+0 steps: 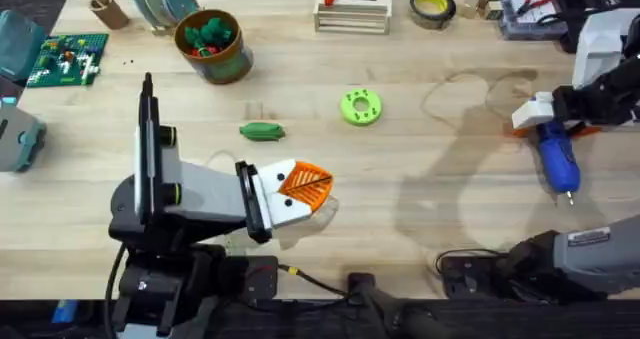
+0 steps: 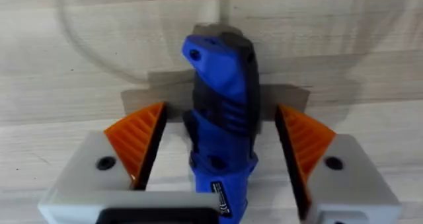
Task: Pick up the gripper from the table and insert it into the empty holder that is missing its gripper. Then pick up a screw, insert it into the mounting hole, and use the screwdriver to tighten it. Finally, clean up the table by picking up the vegetable and placing it into the bucket.
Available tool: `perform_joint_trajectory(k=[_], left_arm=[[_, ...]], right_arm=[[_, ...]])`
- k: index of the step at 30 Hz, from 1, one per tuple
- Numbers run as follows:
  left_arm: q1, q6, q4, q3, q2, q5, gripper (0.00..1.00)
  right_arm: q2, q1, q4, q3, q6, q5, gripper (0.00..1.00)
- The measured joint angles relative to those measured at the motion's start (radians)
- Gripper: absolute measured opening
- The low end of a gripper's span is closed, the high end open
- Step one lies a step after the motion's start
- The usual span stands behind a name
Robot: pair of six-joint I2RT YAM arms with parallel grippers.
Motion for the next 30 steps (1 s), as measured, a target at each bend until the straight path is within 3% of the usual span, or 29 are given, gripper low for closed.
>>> perform_joint_trajectory(k=[8,12,22,27,30], left_arm=[[0.000,0.000,0.000,0.000,0.000,0.000,0.013],[0.000,0.000,0.000,0.000,0.000,0.000,0.013],[0.000,0.000,0.000,0.000,0.000,0.000,0.013],[0.000,0.000,0.000,0.000,0.000,0.000,0.013],[0.000,0.000,0.000,0.000,0.000,0.000,0.013]], right_arm=[[0.004,0.000,-0.001,0.000,-0.004,-0.002,0.960],[0.004,0.000,-0.004,0.000,-0.008,-0.003,0.679],[0.004,0.000,-0.003,0.000,-0.015,-0.002,0.353],[0.013,-0.002,-0.001,0.000,-0.019,-0.002,0.038],[0.014,-0.002,0.000,0.000,-0.019,-0.002,0.021]])
